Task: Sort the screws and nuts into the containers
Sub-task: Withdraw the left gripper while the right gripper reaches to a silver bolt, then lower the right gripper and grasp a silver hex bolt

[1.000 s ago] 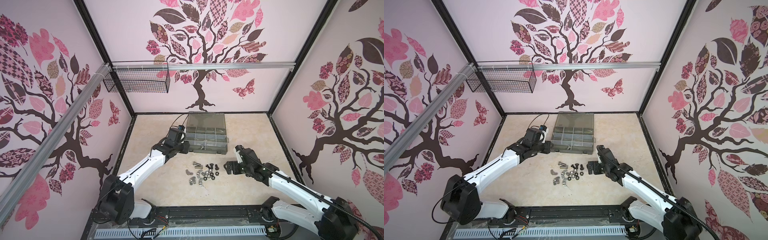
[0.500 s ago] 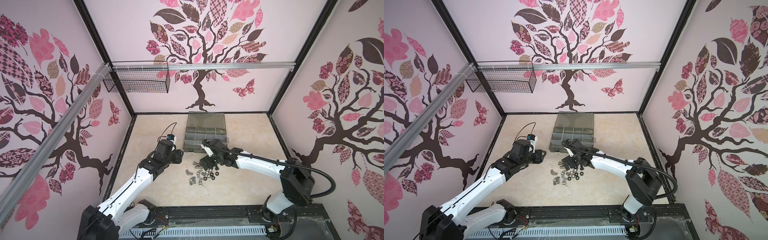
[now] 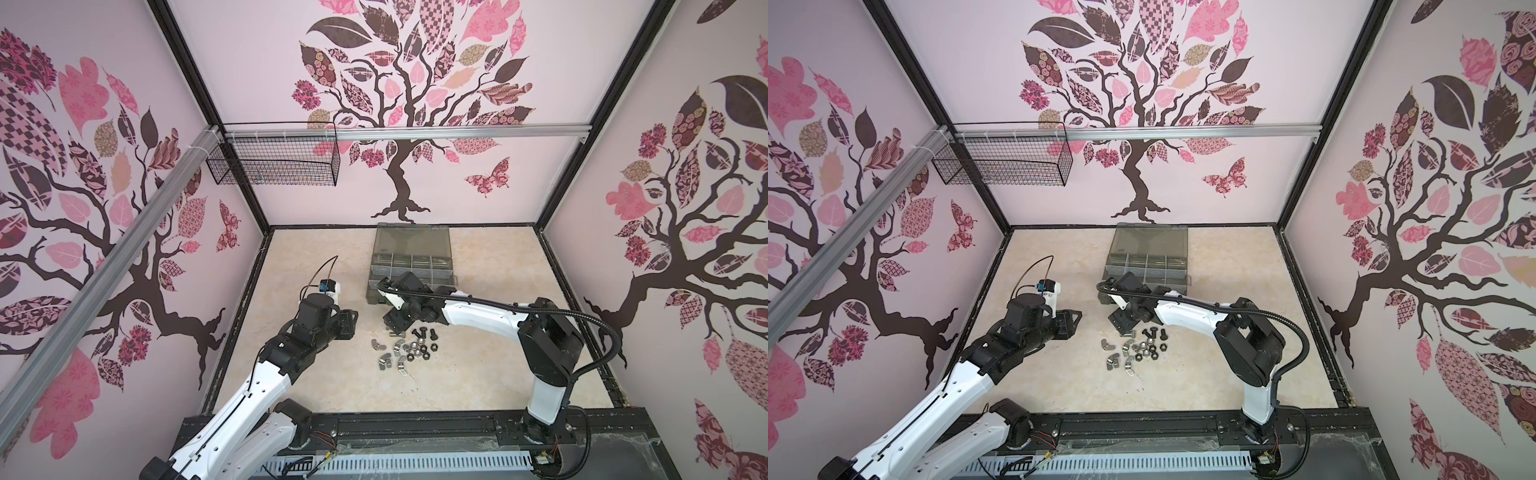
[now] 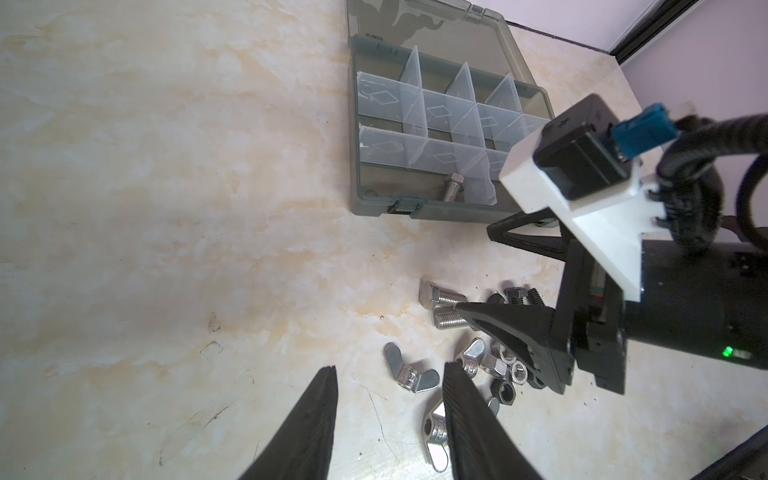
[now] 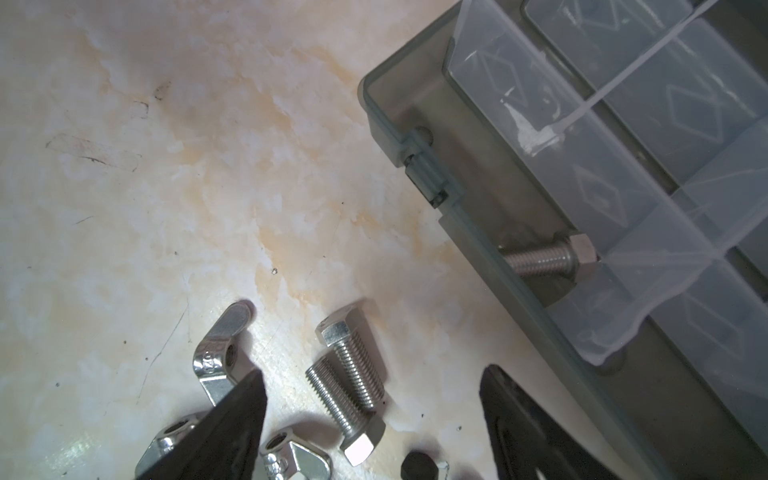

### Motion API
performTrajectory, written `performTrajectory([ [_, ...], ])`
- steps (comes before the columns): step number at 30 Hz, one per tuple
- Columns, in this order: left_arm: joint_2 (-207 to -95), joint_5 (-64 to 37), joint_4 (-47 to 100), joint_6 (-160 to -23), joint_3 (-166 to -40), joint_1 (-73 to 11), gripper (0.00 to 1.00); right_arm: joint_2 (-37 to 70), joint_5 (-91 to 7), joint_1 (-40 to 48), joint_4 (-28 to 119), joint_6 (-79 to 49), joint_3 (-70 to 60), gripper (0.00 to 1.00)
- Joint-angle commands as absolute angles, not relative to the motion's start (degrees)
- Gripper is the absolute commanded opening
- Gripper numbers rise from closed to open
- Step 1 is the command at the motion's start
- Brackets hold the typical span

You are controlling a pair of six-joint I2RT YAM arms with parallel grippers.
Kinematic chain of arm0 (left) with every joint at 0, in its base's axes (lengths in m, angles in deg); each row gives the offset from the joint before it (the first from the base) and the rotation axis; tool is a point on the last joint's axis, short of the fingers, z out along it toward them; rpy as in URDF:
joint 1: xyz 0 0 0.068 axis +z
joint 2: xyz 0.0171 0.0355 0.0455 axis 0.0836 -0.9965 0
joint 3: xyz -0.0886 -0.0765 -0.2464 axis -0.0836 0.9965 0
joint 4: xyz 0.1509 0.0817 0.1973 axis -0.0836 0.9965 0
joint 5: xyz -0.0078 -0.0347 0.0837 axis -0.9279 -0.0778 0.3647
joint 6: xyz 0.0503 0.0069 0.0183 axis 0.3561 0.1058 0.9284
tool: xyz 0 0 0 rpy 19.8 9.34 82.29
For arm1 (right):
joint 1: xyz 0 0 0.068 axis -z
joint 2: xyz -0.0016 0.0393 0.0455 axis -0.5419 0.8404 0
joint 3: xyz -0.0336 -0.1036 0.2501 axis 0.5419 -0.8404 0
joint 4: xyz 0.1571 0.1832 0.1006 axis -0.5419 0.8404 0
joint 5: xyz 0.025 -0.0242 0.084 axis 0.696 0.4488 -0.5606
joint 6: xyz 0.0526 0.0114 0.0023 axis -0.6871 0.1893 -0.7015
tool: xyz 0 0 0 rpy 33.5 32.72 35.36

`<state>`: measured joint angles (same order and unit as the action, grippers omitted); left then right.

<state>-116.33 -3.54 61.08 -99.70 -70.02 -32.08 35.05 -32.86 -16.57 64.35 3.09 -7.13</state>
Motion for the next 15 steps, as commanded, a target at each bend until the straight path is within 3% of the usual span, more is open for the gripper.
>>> performTrajectory([
  [1, -114.6, -3.8, 61.9, -101.2, -67.6, -31.9, 0.43, 38.8, -32.5, -16.8, 68.0, 4.3, -3.1, 0.76],
  [5, -113.5, -4.7, 58.9, -103.3, -64.6, -31.8, 0.42, 41.1, -32.9, -16.7, 70.4, 5.2, -0.5, 0.7],
  [15, -115.0, -4.7, 60.1, -101.9, -66.5, -31.8, 0.42, 42.6, -32.0, -16.7, 71.3, 7.4, 0.9, 0.67],
])
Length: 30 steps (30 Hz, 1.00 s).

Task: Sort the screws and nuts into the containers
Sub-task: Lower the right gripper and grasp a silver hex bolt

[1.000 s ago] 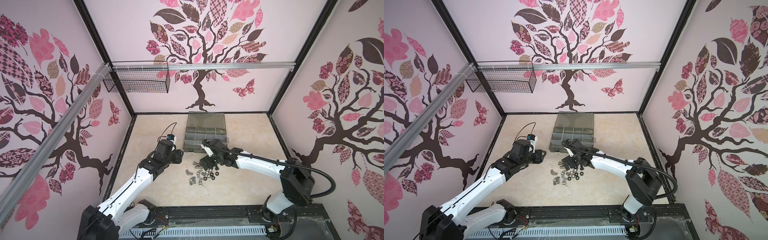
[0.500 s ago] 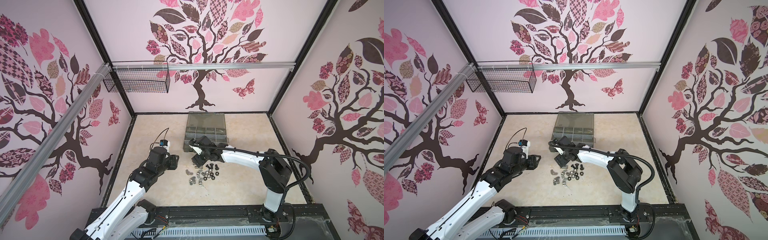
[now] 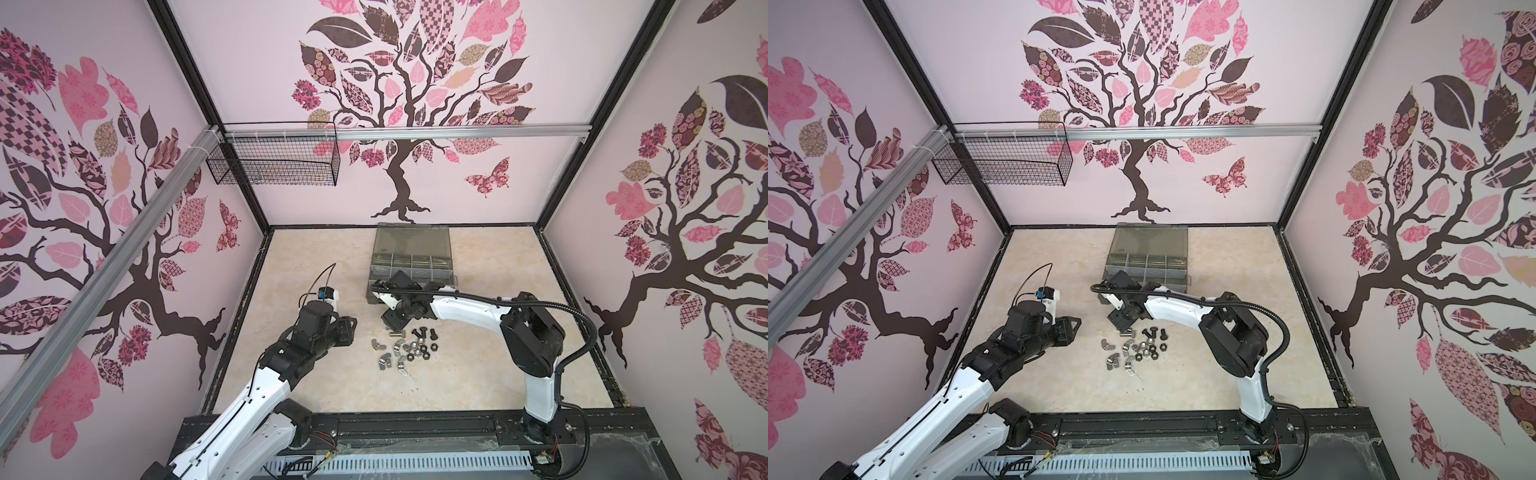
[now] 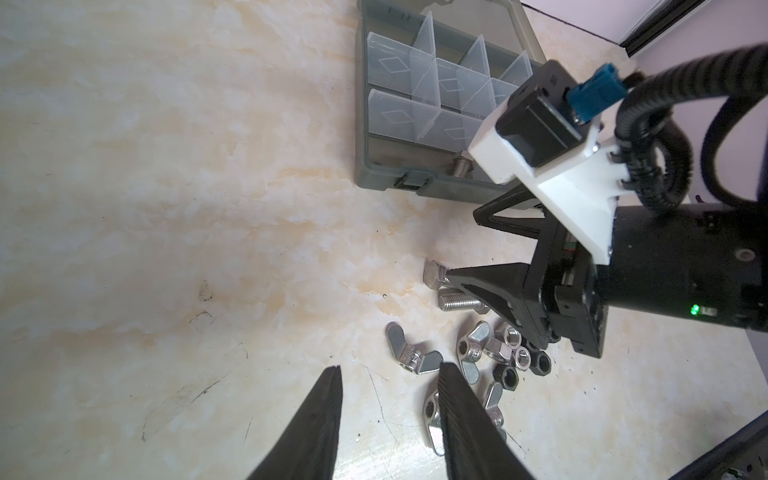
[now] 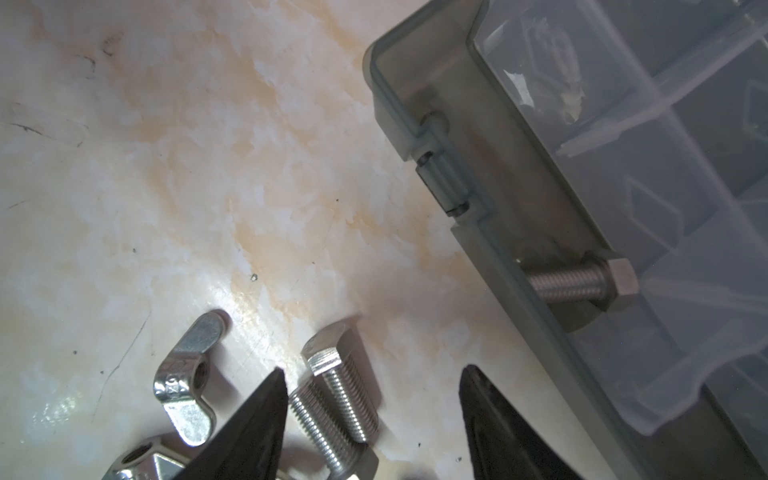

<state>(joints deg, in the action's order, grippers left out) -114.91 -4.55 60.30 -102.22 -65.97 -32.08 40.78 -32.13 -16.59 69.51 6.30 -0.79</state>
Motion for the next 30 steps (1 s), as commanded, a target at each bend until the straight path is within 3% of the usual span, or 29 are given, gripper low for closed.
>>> performTrajectory([
  [1, -114.9, -4.8, 60.3, -102.1, -66.7, -31.8, 0.42, 42.9, -32.4, -16.7, 71.5, 7.5, 0.9, 0.66],
  [10, -110.5, -5.3, 60.7, -103.7, -64.2, -31.8, 0.42, 43.5, -34.0, -16.7, 73.2, 9.5, 0.0, 0.59],
  [30, -112.6, -7.7, 59.0, -104.6, -64.0, -31.9, 0.42, 45.5, -32.5, -17.4, 73.6, 10.9, -0.7, 0.39],
])
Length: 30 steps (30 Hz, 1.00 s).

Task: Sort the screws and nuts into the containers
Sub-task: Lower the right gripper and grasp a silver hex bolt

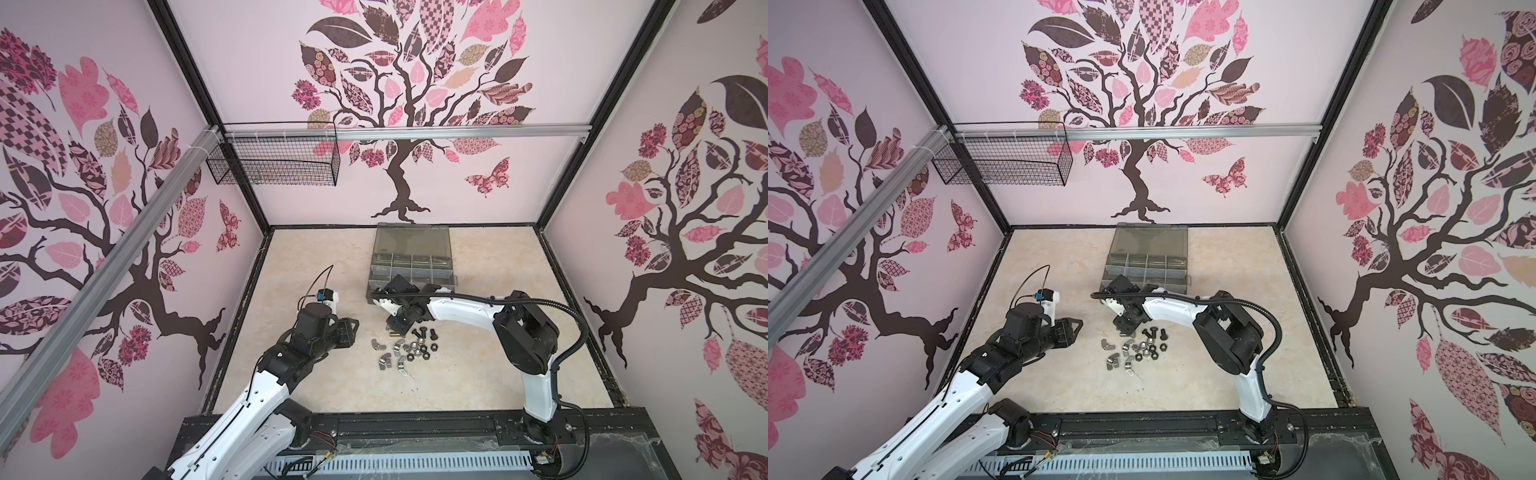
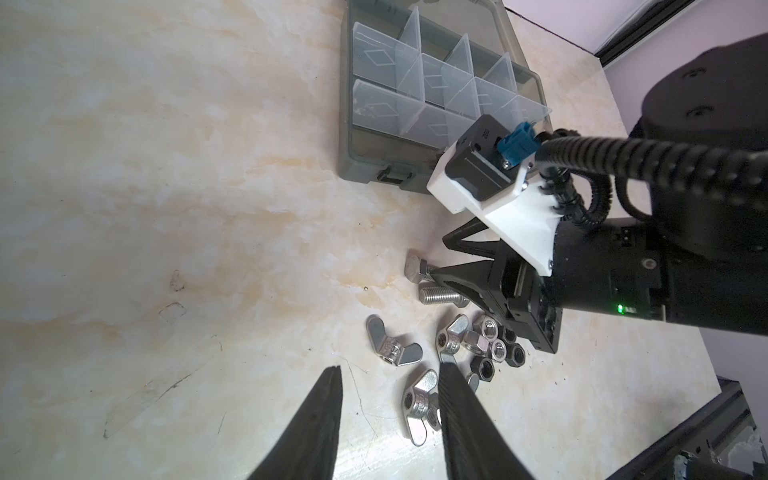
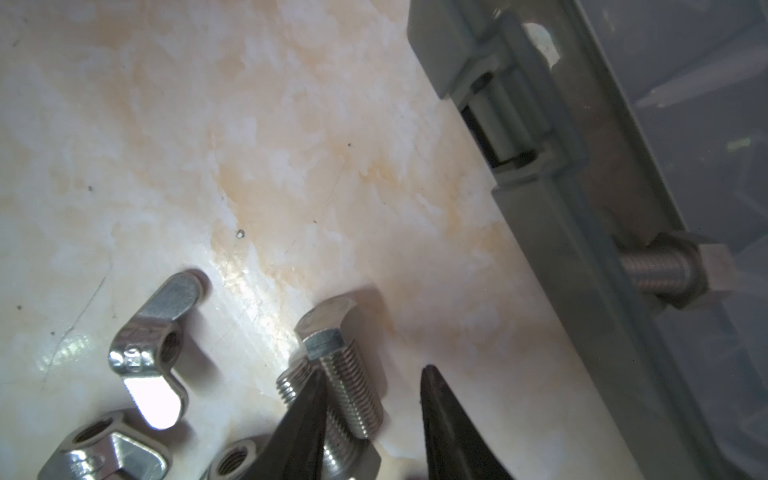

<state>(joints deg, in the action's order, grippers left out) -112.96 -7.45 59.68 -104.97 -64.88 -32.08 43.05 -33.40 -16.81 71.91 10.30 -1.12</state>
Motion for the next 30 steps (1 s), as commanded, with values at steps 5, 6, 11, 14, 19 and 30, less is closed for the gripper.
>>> performTrajectory([
  [5, -112.4, -7.7, 59.7, -104.4, -64.8, -31.9, 0.41, 46.6, -32.5, -17.9, 73.9, 10.9, -0.3, 0.37],
  [6, -112.3, -7.6, 59.9, -104.4, -64.8, -31.9, 0.41, 46.7, -32.5, -18.0, 73.9, 11.1, -0.4, 0.37],
  [11, -112.8, -7.9, 59.3, -104.2, -64.6, -31.9, 0.42, 47.7, -31.8, -18.5, 73.4, 10.1, -0.7, 0.34],
  [14, -113.4, -7.7, 59.7, -103.6, -66.0, -31.8, 0.42, 47.8, -30.7, -18.5, 73.4, 9.3, -0.7, 0.32],
  [19, -114.5, -6.1, 55.5, -102.4, -66.3, -31.9, 0.42, 48.2, -28.6, -18.5, 72.9, 8.8, -0.6, 0.26],
  [30, -114.5, -8.0, 59.0, -102.4, -69.4, -31.8, 0.42, 48.6, -28.8, -18.5, 70.1, 6.0, 0.4, 0.21],
])
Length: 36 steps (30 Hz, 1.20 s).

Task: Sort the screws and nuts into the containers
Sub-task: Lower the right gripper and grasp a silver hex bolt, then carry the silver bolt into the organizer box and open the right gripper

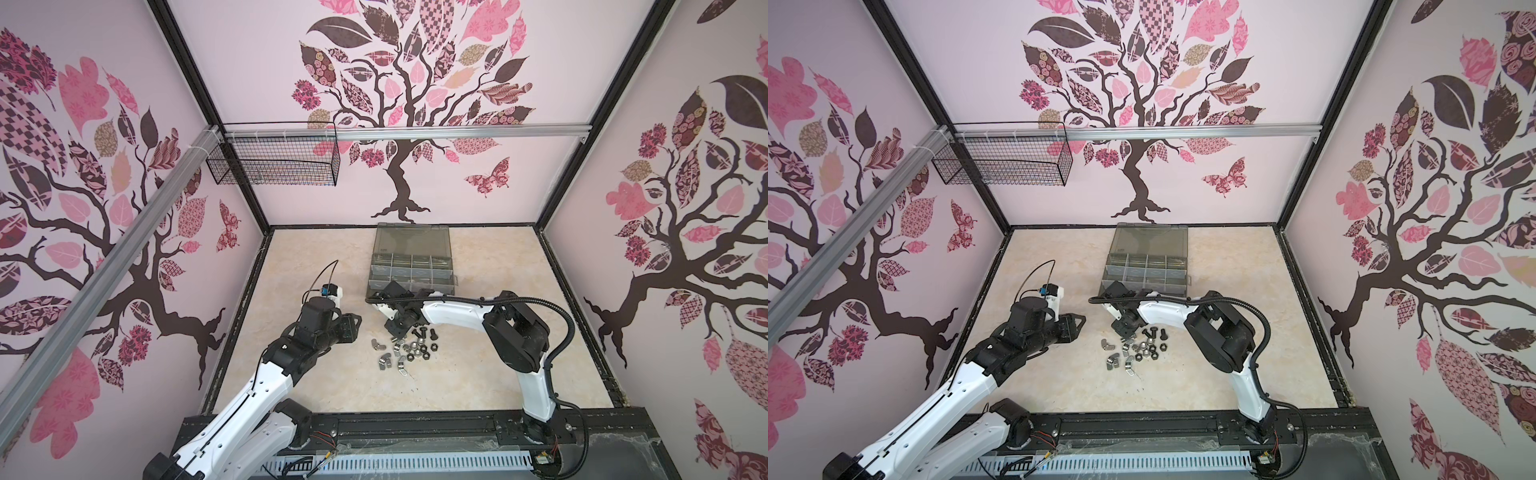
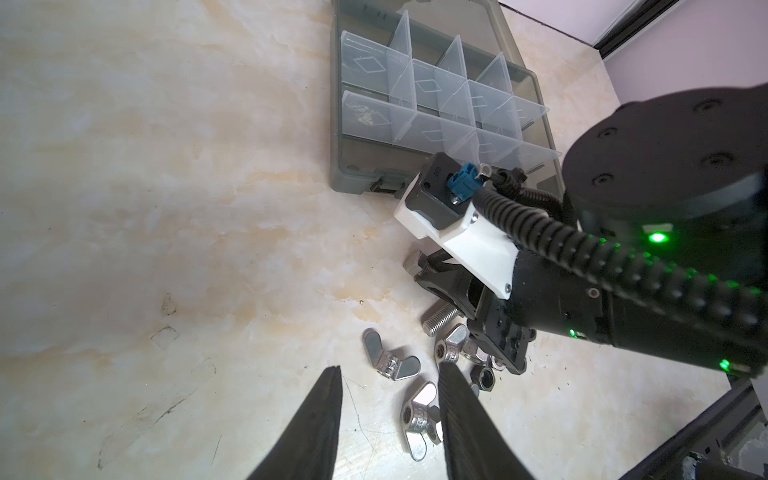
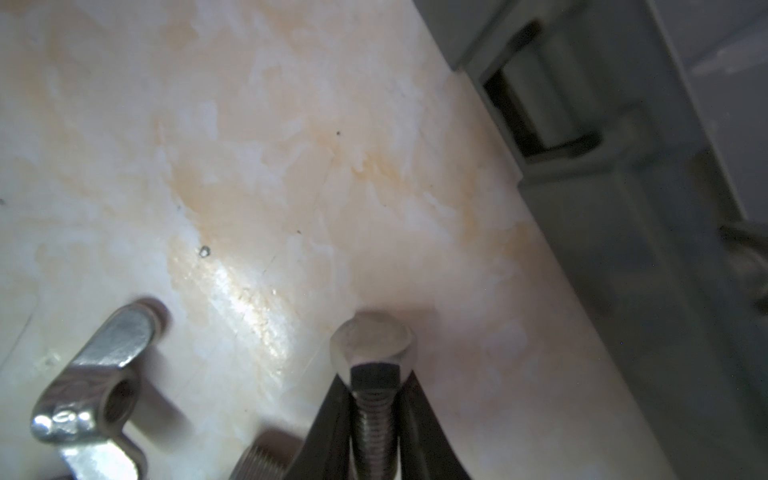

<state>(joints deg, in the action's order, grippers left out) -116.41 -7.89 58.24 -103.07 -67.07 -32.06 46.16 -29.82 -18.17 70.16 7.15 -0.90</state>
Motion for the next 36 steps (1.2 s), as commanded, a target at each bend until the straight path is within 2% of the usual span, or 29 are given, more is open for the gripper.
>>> performTrajectory([
  [1, -113.8, -7.1, 59.6, -102.4, -69.3, -31.8, 0.42, 48.5, -28.6, -18.5, 70.1, 6.3, 0.3, 0.21],
  [10, -109.0, -6.0, 62.4, -104.5, -68.5, -31.9, 0.42, 46.1, -29.7, -18.4, 69.3, 6.4, -0.9, 0.19],
  [22, -106.0, -6.3, 65.8, -105.4, -68.1, -31.8, 0.41, 44.0, -26.9, -16.7, 71.2, 11.5, 8.3, 0.19],
  [28, -103.6, -5.4, 66.3, -105.9, -66.3, -31.9, 0.41, 48.0, -24.4, -14.2, 73.3, 13.0, 16.5, 0.19],
  [36, -105.9, -6.8, 66.0, -105.5, -66.4, -31.9, 0.41, 53.6, -21.9, -10.9, 75.2, 15.7, 22.6, 0.2],
])
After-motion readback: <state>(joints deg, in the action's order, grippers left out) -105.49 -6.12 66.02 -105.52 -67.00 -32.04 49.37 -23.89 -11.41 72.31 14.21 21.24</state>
